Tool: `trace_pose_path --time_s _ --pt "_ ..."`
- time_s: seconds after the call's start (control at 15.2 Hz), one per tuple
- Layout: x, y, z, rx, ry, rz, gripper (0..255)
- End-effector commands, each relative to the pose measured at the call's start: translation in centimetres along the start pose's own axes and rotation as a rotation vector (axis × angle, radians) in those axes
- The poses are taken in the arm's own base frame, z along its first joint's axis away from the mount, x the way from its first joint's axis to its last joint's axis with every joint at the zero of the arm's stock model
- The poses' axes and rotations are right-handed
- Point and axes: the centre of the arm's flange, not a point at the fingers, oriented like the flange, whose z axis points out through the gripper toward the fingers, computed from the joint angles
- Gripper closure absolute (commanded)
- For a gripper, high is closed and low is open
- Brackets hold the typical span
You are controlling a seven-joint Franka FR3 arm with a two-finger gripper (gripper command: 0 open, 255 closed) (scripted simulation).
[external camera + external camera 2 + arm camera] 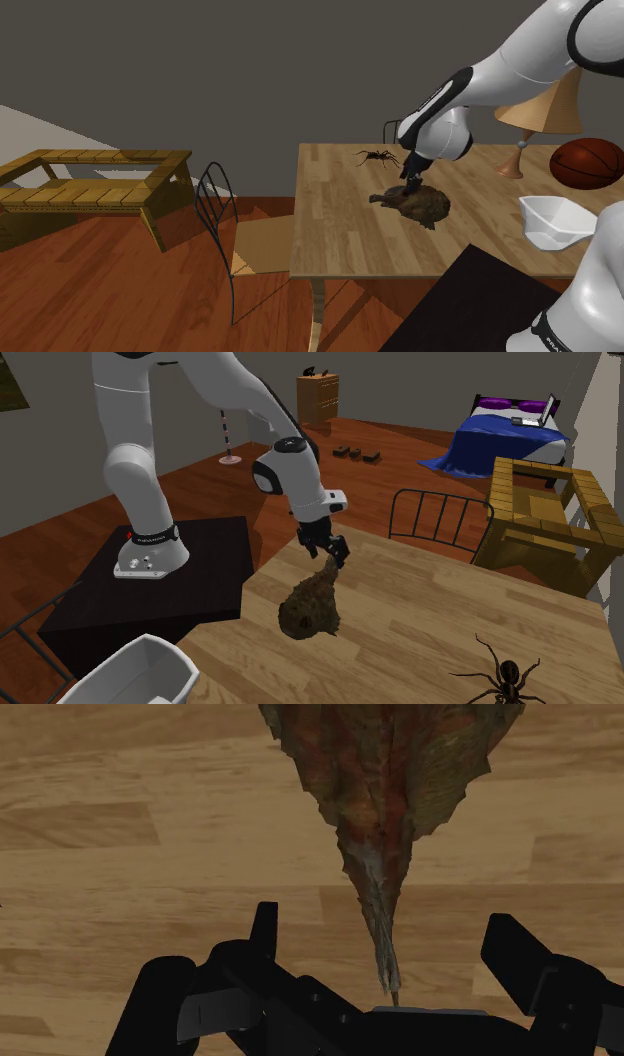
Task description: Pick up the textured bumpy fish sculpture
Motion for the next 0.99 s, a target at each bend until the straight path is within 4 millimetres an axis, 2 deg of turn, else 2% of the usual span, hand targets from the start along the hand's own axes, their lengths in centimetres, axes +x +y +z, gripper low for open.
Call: trace_pose_path --time_s 0.0,0.2,0.26,0.86,0.92 --pt "-0.27 -0.15 1.07 0.0 0.001 0.0 0" --pt "-0.43 -0.3 1.88 0.0 0.001 0.0 0" --pt "-0.39 -0.33 1.87 0.0 0.001 0.0 255" --pt "-0.43 -0.3 1.88 0.0 0.001 0.0 255" --pt "-0.33 -0.2 1.37 0.0 0.001 0.0 255"
